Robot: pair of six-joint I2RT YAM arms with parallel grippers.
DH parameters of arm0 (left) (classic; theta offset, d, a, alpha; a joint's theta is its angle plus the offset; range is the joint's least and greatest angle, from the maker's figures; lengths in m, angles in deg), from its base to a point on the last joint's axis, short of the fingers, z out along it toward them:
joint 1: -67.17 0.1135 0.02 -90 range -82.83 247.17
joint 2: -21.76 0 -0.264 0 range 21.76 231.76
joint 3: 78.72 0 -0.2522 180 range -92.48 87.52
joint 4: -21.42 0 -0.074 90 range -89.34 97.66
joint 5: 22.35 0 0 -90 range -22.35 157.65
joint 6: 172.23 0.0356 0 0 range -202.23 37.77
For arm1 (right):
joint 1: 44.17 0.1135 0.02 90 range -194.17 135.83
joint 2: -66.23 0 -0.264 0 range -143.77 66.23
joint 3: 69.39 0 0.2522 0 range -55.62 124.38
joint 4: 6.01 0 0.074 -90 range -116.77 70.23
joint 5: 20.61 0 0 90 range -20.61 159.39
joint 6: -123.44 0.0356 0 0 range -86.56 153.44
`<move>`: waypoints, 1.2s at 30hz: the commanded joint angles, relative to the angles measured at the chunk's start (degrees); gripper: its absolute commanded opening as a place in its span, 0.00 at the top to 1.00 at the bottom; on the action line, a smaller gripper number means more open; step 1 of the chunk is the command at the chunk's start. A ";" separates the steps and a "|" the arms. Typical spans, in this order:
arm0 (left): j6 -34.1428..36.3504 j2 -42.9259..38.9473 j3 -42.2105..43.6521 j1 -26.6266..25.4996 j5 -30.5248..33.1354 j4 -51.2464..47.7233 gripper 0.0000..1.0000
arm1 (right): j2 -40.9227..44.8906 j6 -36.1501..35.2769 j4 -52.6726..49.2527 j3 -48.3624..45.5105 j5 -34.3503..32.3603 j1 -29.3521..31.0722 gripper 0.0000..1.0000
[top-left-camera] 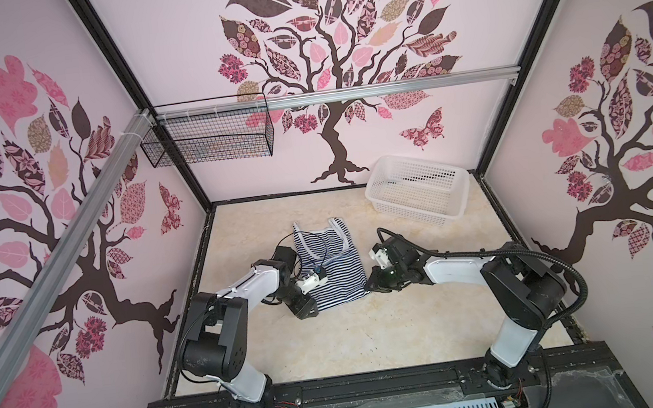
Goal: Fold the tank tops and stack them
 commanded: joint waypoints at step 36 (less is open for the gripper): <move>12.22 -14.47 9.87 -1.77 1.03 -15.48 0.81 | 18.48 15.24 4.65 -18.11 -5.28 13.91 0.71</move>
